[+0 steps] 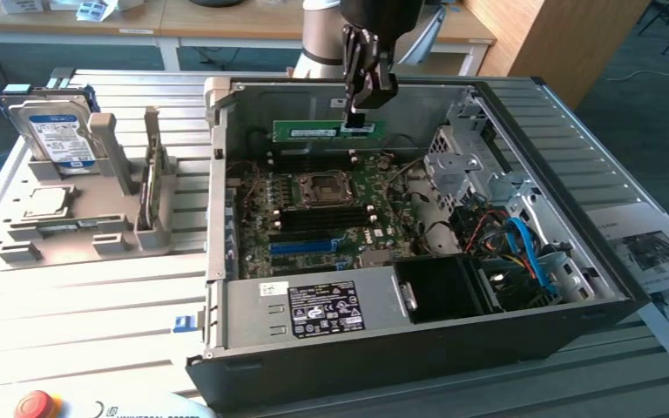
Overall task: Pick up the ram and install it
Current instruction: 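Pick up the ram and move it above insertion slot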
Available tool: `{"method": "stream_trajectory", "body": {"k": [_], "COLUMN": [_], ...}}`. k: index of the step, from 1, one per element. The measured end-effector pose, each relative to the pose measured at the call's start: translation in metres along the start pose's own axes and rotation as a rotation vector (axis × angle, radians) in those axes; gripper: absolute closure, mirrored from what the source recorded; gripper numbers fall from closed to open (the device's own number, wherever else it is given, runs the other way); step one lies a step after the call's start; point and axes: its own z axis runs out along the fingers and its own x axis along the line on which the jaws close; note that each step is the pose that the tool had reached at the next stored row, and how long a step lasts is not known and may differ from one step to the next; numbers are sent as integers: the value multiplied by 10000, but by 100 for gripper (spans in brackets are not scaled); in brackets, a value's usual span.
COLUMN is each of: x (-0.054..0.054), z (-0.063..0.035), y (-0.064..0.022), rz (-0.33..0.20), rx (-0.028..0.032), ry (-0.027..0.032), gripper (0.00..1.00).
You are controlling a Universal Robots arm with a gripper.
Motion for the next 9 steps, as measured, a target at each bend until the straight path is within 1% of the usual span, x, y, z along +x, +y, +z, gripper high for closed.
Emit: {"method": "stream_trajectory", "body": {"k": [4,9], "x": [-1,0], "z": [5,49], "y": [0,-2], "rz": [0,0], "rx": [1,26], "ry": [-2,0], "gripper": [88,88]}}
